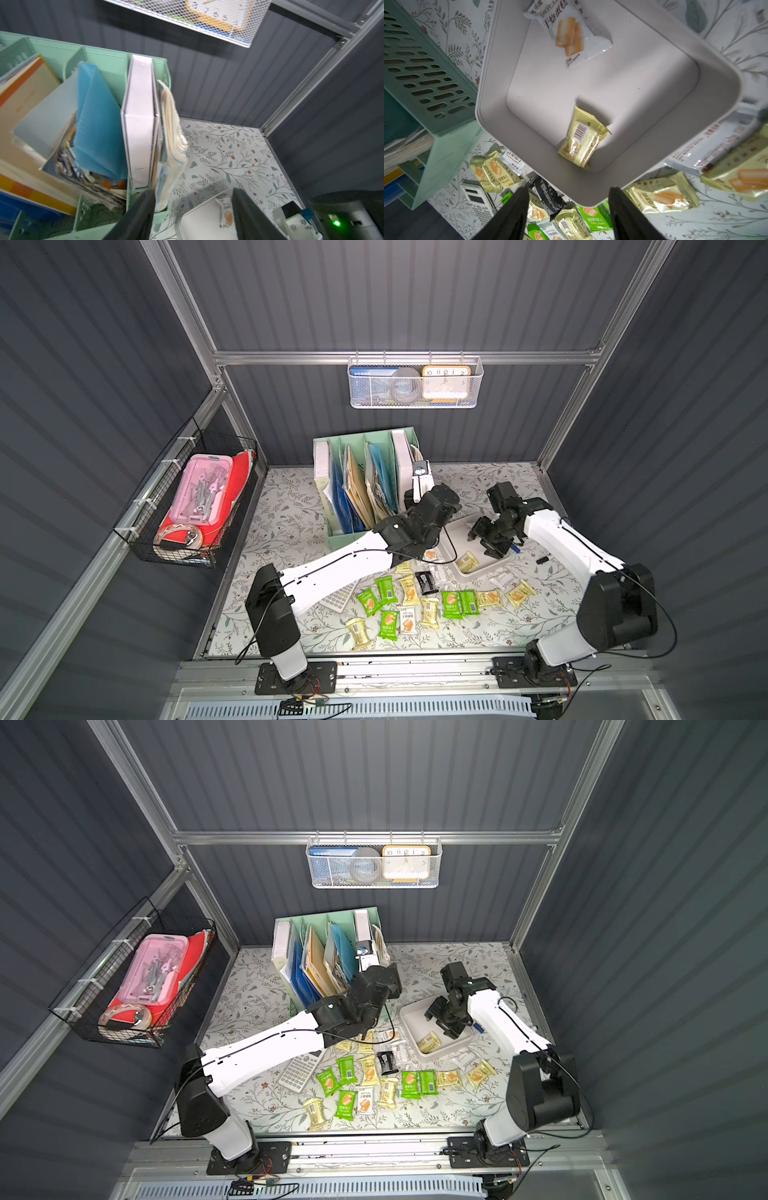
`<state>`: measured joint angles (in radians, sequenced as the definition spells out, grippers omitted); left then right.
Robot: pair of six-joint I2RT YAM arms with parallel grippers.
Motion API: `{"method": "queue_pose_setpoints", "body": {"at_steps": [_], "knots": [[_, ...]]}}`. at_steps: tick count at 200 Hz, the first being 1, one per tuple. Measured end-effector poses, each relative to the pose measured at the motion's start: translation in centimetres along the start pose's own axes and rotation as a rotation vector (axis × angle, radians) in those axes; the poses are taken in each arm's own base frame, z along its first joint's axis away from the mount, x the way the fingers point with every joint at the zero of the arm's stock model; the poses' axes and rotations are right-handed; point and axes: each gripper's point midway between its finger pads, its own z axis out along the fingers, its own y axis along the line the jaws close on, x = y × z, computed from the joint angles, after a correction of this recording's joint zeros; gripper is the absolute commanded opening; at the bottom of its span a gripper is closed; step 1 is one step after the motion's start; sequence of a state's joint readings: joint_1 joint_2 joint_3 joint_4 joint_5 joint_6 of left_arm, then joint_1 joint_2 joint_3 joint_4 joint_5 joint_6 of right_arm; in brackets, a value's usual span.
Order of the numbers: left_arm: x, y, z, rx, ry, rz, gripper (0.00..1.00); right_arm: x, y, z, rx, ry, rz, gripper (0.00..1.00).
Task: Take the cookies out of the storage box
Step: Pick up the cookie from the storage box.
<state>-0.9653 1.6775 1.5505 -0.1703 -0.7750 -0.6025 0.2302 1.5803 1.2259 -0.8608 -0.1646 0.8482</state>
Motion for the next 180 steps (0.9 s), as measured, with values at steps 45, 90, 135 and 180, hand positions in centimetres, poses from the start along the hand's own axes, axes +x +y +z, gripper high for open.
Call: {"method": "queue_pose_setpoints", "body": {"at_steps": [45,90,135,180], "knots": [[-1.4,4.4,0.6,-0.079,-0.030,-0.070,0.63,-0.8,0.0,3.6,0.086,0.049,0.053,0.68],[-2.7,6.7,1.2,-0.120,-0.058,-0.115,0.63,-0.4,-1.0,5.7,0.156,0.100,0.085,0.68],[-2.4,8.4,1.7,-0.149,-0.058,-0.126,0.62,0.0,-1.7,6.4,0.189,0.126,0.091,0.68],[-2.0,9.2,2.2,-0.158,-0.046,-0.126,0.61,0.3,-2.0,7.2,0.204,0.150,0.096,0.67]]}}
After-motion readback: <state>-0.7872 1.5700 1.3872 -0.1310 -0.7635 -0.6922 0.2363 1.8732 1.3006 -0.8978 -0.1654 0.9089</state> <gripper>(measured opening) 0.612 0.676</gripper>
